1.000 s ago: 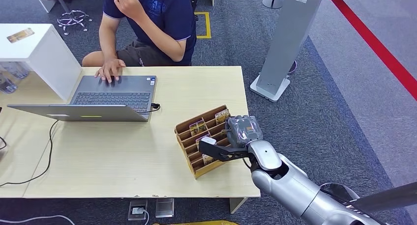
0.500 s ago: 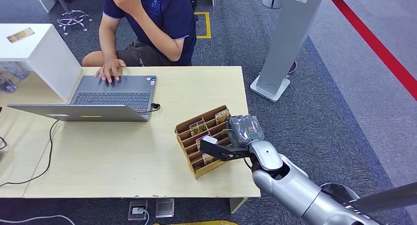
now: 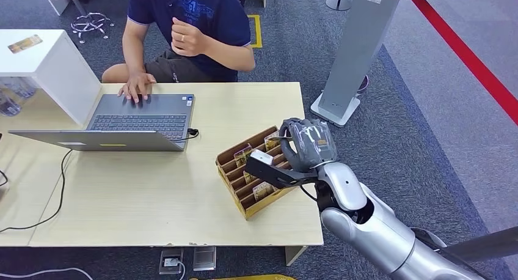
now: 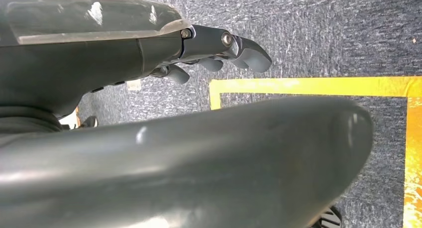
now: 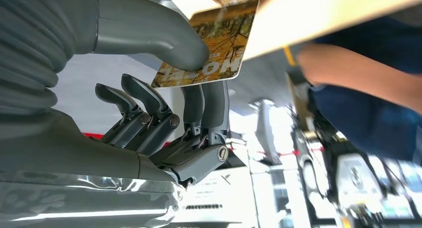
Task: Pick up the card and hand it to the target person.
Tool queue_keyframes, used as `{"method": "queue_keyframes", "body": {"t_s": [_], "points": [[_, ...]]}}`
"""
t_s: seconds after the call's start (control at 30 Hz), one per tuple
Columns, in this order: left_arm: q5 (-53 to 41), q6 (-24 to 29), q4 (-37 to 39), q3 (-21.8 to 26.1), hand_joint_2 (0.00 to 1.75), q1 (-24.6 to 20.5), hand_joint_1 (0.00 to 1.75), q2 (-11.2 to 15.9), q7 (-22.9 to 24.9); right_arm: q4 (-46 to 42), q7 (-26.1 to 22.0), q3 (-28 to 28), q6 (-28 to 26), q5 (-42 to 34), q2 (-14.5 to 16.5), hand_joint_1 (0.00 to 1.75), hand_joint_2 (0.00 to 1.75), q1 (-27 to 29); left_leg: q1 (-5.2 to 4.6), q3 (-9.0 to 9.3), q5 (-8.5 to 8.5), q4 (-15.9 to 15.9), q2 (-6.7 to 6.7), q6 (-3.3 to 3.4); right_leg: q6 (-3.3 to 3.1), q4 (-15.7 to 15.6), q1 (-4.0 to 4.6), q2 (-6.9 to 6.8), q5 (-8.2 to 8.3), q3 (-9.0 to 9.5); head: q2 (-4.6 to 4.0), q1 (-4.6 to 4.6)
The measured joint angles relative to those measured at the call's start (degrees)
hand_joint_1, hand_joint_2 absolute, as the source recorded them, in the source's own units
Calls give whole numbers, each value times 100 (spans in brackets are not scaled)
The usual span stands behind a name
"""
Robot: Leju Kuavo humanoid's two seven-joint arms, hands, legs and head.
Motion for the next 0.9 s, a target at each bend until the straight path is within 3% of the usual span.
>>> {"method": "queue_keyframes", "body": {"t_s": [0.17, 0.3, 0.53, 0.8, 0.9], "points": [[-15, 0, 0, 0, 0, 3, 0, -16, -25, -395, -151, -53, -127, -451, -28, 175, 175, -284, 0, 0, 0, 0, 2, 0, 0, 0, 0, 2, 0, 2, 0, 1], [-96, -1, 0, -1, 0, -6, 0, -26, -50, -105, -512, 21, -278, -810, 131, 175, 175, -615, 0, -5, 0, -1, 0, 0, -2, 2, 0, 1, 1, 2, 0, 8], [-140, -2, 0, -6, 0, -66, 0, -29, -64, 2121, -1485, 424, -759, -1080, 1132, 175, 175, -1451, 4, -10, 7, -2, -11, -4, -3, 9, 4, -8, 2, -1, 1, -3], [-1, 40, 0, -7, 0, -64, 0, -29, -1, 4086, -1751, 833, -848, -1037, 2207, 175, 175, -1787, 6, -21, 6, -2, -11, -4, -4, 9, 6, -7, 1, -15, 0, 1], [26, 52, 0, -7, 0, -57, 0, -27, 39, 4509, -1752, 932, -862, -1026, 2437, 44, 175, -1866, 6, -25, 6, -1, -10, -4, -4, 9, 6, -7, 1, -20, 0, 6]]}}
